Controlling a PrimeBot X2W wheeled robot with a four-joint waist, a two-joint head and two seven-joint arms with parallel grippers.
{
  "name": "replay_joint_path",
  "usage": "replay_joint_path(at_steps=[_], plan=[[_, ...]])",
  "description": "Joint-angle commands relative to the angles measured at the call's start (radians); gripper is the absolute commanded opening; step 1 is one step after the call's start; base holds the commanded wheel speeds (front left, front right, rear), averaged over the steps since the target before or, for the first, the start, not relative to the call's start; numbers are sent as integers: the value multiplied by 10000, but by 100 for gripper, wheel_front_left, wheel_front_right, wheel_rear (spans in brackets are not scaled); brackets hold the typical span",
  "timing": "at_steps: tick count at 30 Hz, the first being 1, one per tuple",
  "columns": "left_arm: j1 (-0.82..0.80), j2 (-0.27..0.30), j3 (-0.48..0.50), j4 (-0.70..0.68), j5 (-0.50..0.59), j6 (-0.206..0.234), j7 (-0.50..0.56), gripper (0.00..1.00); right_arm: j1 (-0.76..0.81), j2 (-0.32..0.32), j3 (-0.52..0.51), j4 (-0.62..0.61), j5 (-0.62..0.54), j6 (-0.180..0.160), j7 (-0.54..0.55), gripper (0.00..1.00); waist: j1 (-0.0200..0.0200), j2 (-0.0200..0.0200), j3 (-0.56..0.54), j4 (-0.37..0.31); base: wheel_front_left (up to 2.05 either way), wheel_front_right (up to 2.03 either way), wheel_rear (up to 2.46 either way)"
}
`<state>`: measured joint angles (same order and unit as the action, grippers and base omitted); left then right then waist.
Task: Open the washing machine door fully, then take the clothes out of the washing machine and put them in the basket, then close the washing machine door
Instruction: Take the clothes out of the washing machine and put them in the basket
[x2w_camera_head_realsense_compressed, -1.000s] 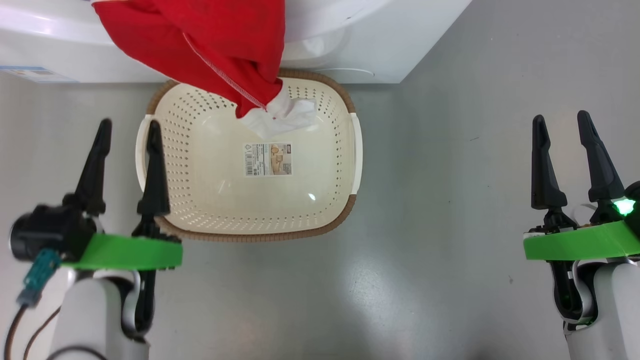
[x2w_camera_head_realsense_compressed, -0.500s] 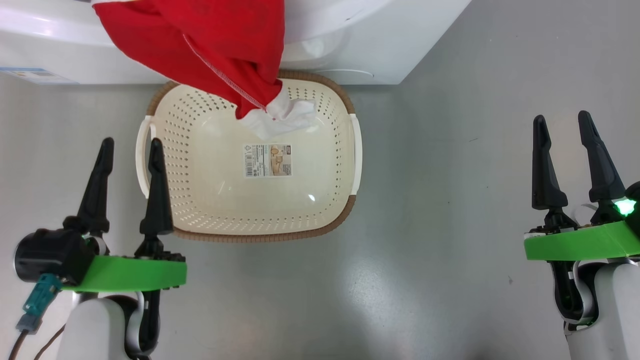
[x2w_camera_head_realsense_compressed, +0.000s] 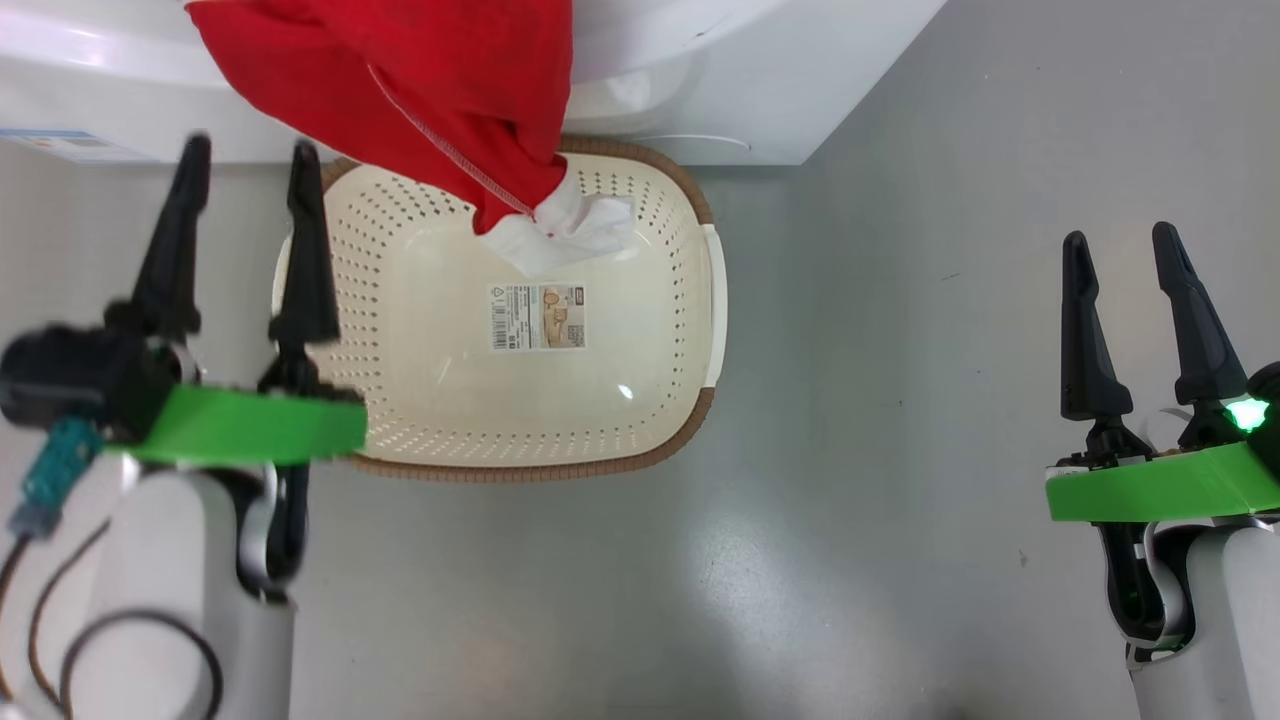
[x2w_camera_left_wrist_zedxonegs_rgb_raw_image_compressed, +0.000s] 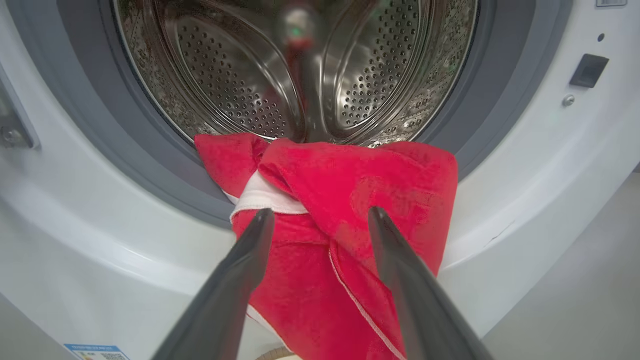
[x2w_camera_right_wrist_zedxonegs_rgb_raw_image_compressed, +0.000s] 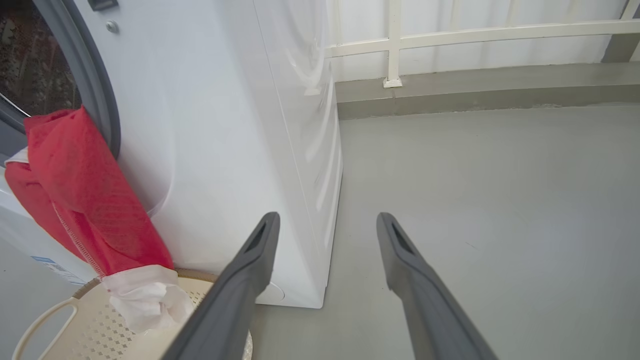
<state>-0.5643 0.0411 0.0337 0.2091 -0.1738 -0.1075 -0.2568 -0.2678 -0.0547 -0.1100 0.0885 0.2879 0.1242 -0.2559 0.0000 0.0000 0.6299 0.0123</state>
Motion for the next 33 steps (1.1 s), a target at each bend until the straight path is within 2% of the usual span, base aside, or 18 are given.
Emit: replay_joint_path(at_steps=[1,8,16,23,30,31,33], plan=[[-80,319,245,-138,118,-69,-47,100,198,-32,251,-213,-22,65,-59,100,0,0,9,-6,0,0,0],[-2267,553,-238,1440,-158,-157,622,100,154,-21,196,-242,-3,65,-59,100,0,0,125,-6,0,0,0],[-4394,711,-405,3968,-487,-163,1805,100,-41,-1,298,-267,29,65,-59,100,0,0,373,-94,0,0,0],[-5713,993,-354,6015,-636,-70,1980,100,-161,18,297,-297,68,65,-59,100,0,0,551,-246,0,0,0],[-6515,1049,-486,7440,-803,-135,1720,100,-235,32,299,-274,89,65,-59,100,0,0,614,-325,0,0,0],[-6598,1056,-530,7600,-800,-142,1654,97,-242,33,295,-275,89,65,-59,100,0,0,620,-328,0,0,0],[-6744,1048,-608,7911,-831,-161,1542,65,-258,36,291,-279,89,65,-59,100,0,0,620,-337,0,0,0]])
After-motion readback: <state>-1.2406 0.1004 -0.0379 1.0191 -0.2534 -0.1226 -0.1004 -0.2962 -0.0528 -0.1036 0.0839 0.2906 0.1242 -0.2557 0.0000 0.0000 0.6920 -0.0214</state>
